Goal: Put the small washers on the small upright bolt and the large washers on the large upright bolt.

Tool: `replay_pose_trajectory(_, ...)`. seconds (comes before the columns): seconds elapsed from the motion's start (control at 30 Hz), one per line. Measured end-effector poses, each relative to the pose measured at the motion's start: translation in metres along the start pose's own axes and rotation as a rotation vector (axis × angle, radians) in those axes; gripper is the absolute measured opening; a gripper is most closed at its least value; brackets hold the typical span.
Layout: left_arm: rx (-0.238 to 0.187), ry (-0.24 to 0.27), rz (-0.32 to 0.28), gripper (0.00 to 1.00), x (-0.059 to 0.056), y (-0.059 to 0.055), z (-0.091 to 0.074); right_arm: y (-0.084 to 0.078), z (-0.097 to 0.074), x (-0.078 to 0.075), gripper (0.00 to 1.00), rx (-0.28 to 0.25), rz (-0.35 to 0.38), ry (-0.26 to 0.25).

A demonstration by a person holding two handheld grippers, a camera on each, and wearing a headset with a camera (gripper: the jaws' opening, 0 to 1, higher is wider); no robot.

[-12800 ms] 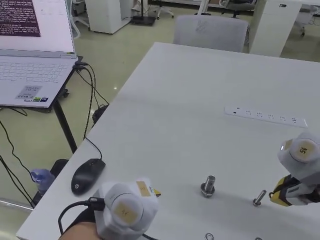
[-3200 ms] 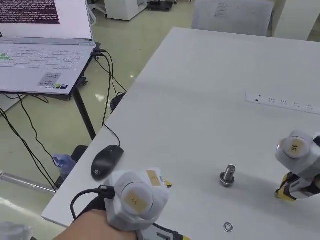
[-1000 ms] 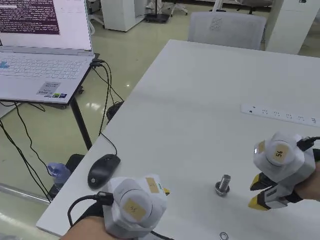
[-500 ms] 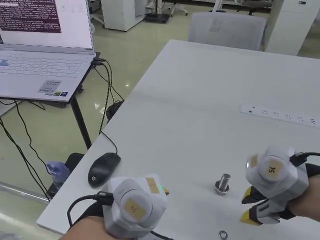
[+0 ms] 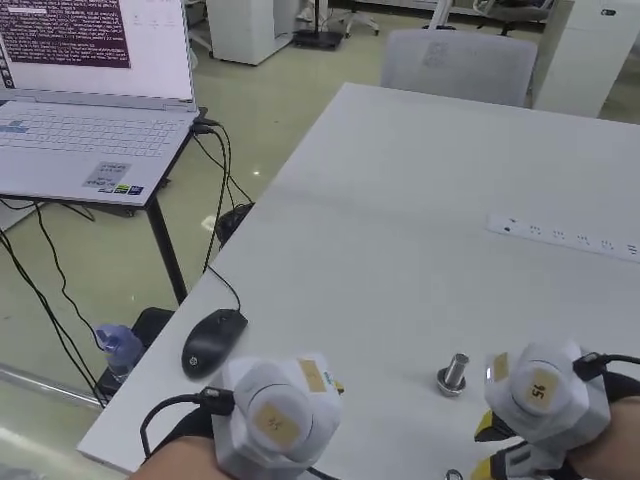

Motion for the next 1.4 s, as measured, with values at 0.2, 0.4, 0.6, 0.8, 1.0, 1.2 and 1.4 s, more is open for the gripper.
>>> replay_pose_trajectory(0.2, 0.005, -0.011, 0.007, 0.74, -0.003, -0.004, 0.0, 0.002, 0.013, 0.006, 0.25, 0.002, -0.025, -0.009)
replay_pose_trajectory(0.4, 0.0, -0.011, 0.006, 0.74, -0.001, -0.004, -0.001, 0.0, 0.023, 0.011, 0.25, 0.021, -0.031, -0.007)
replay_pose_trajectory(0.6, -0.006, -0.01, 0.005, 0.74, -0.003, -0.004, -0.003, -0.002, 0.027, 0.013, 0.25, 0.03, -0.03, -0.014)
replay_pose_trajectory(0.8, -0.008, -0.012, 0.003, 0.74, -0.005, -0.005, -0.004, -0.002, 0.028, 0.014, 0.23, 0.026, -0.037, -0.029)
replay_pose_trajectory(1.0, -0.012, -0.009, 0.001, 0.73, -0.005, -0.006, -0.004, -0.002, 0.027, 0.015, 0.2, 0.028, -0.036, -0.033)
replay_pose_trajectory(1.2, -0.013, -0.008, 0.0, 0.73, -0.003, -0.006, -0.005, -0.001, 0.027, 0.016, 0.17, 0.053, -0.047, -0.041)
replay_pose_trajectory(1.4, -0.012, -0.003, 0.0, 0.73, 0.0, -0.007, -0.006, -0.001, 0.028, 0.014, 0.15, 0.071, -0.039, -0.043)
Point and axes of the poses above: the centre of the closed fingertips' face, and the gripper's own axes: z roughly forward along the fingers, x roughly to its left, y roughly out of its top, the point moved 2 cm from there along -z, roughly backward along the fingers, and after that the axes turned 14 degrees about z, right-handed, at the moved point
